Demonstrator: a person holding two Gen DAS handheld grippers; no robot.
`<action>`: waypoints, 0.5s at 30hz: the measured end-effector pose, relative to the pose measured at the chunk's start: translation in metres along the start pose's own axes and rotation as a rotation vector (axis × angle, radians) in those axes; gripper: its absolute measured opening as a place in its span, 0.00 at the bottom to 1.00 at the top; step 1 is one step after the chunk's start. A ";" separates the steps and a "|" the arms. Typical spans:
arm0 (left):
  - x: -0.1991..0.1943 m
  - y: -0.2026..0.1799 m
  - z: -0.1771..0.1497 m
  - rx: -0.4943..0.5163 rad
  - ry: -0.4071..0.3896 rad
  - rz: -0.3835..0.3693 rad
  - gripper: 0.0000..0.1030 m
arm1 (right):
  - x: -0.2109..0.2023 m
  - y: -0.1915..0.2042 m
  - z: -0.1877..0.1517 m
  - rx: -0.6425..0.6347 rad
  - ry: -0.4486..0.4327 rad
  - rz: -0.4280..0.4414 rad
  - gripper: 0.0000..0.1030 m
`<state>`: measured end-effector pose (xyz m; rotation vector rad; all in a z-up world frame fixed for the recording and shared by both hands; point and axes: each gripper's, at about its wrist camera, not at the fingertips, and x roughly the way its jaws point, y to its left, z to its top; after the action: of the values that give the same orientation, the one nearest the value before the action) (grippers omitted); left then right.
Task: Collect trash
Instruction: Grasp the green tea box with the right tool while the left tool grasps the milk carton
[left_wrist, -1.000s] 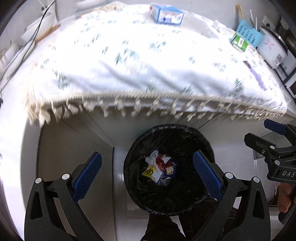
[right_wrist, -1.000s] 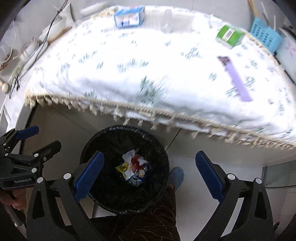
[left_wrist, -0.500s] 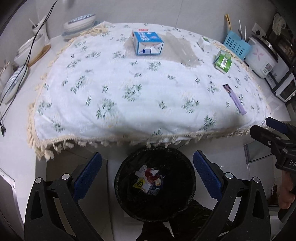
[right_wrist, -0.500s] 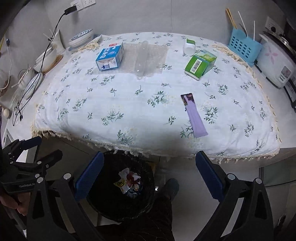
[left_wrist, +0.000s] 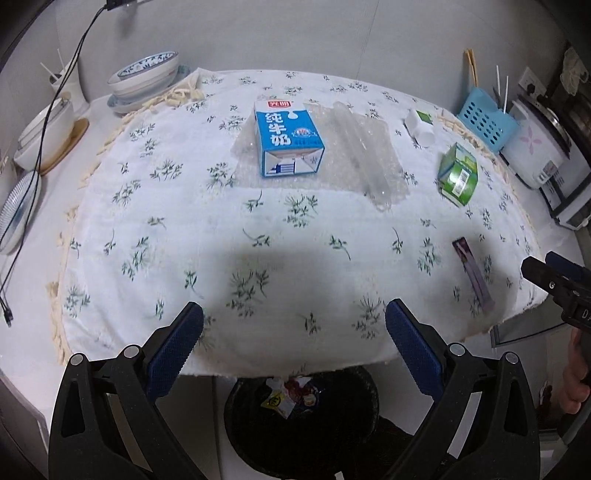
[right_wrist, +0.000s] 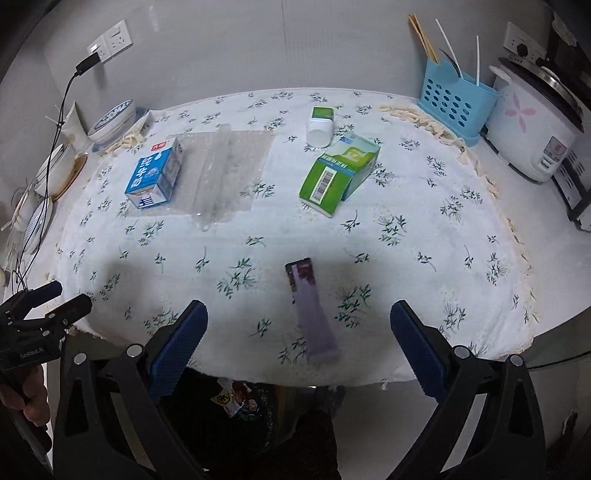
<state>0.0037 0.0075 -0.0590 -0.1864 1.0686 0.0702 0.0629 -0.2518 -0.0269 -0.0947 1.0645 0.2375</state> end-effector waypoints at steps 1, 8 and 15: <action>0.004 -0.001 0.009 -0.003 0.000 0.005 0.94 | 0.004 -0.004 0.007 0.003 0.003 -0.002 0.92; 0.038 -0.007 0.062 -0.043 0.009 0.021 0.94 | 0.042 -0.027 0.056 0.016 0.027 -0.010 0.92; 0.074 -0.003 0.106 -0.097 0.027 0.049 0.93 | 0.081 -0.045 0.096 0.062 0.051 -0.017 0.92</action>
<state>0.1318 0.0214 -0.0738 -0.2499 1.0976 0.1641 0.1928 -0.2655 -0.0528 -0.0543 1.1205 0.1869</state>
